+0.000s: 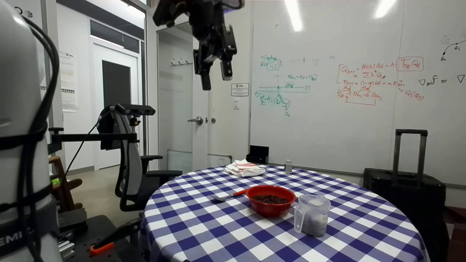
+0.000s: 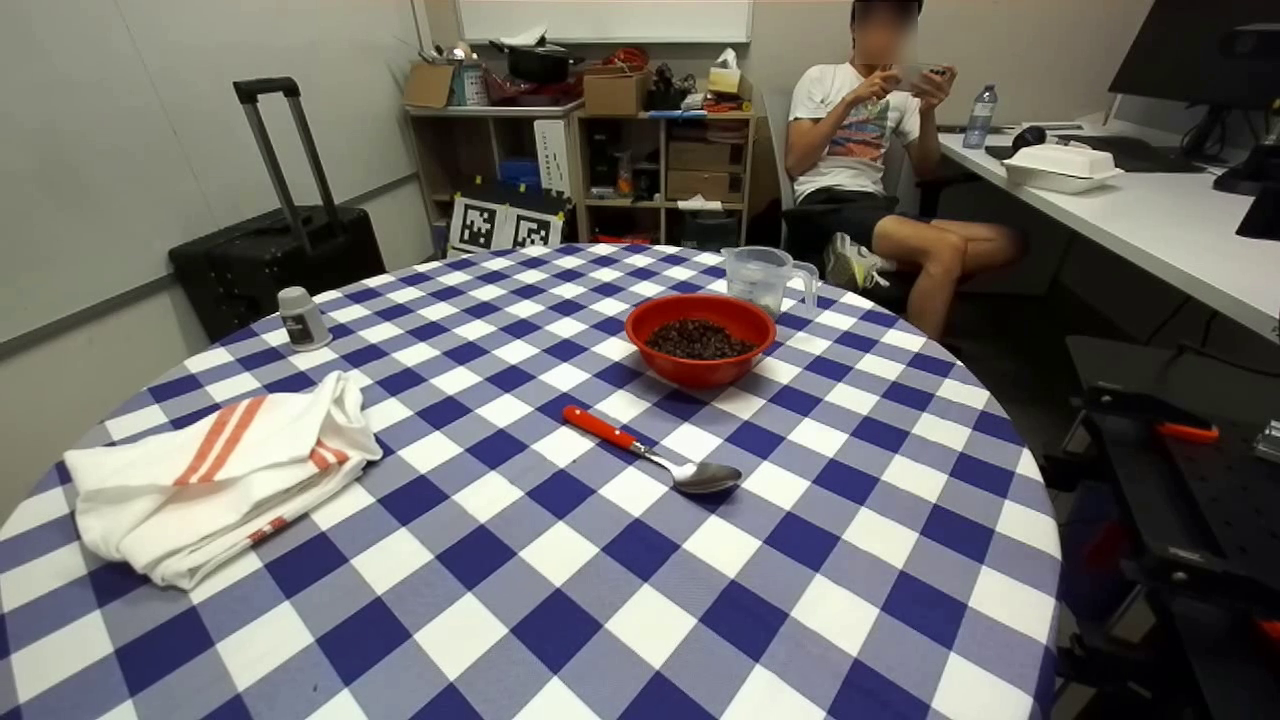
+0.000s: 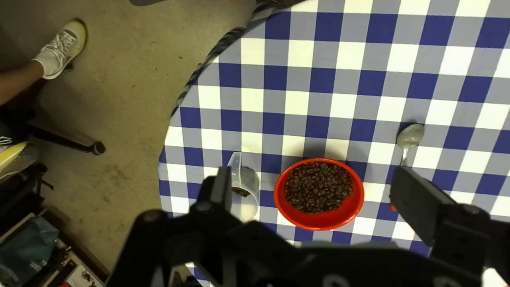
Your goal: Use the spoon to pick up some contents from the bowl and pour into the jug
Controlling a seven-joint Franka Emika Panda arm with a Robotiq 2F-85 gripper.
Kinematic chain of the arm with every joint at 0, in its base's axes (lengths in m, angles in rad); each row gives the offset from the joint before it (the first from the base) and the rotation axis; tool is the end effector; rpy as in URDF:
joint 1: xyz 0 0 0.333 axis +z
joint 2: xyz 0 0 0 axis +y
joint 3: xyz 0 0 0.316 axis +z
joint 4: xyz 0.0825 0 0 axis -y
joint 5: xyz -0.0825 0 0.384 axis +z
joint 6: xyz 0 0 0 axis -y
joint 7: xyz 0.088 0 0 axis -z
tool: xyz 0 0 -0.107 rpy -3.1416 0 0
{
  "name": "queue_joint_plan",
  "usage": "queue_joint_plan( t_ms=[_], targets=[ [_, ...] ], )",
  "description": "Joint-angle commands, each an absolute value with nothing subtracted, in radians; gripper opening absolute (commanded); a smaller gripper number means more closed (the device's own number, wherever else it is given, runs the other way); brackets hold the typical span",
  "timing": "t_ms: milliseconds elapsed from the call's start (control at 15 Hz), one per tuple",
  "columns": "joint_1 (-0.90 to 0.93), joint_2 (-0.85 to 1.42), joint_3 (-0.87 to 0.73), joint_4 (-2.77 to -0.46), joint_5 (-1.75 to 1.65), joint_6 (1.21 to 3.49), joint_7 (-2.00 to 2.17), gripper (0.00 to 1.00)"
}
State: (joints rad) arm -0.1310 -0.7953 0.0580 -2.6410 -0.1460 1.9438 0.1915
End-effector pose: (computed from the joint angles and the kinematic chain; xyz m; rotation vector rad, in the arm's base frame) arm 0.3209 -0.0324 0.4911 2.9427 -0.3446 0.1563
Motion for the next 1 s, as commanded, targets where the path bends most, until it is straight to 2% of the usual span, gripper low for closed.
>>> queue_joint_plan(
  t_ms=[0, 267, 533, 800, 867, 933],
  targets=[
    [-0.108, -0.581, 0.214, -2.558, -0.158, 2.007, 0.391, 1.0],
    [-0.176, -0.351, 0.351, -2.433, -0.197, 2.038, 0.553, 1.0],
    [-0.257, -0.119, 0.415, -2.264, -0.247, 1.979, 0.665, 1.0],
    [-0.272, 0.119, 0.412, -2.063, -0.258, 1.919, 0.791, 1.0],
    [-0.142, 0.173, 0.285, -2.013, -0.262, 1.908, 0.825, 1.0],
    [-0.114, 0.219, 0.26, -1.964, -0.246, 1.904, 0.838, 1.0]
  ],
)
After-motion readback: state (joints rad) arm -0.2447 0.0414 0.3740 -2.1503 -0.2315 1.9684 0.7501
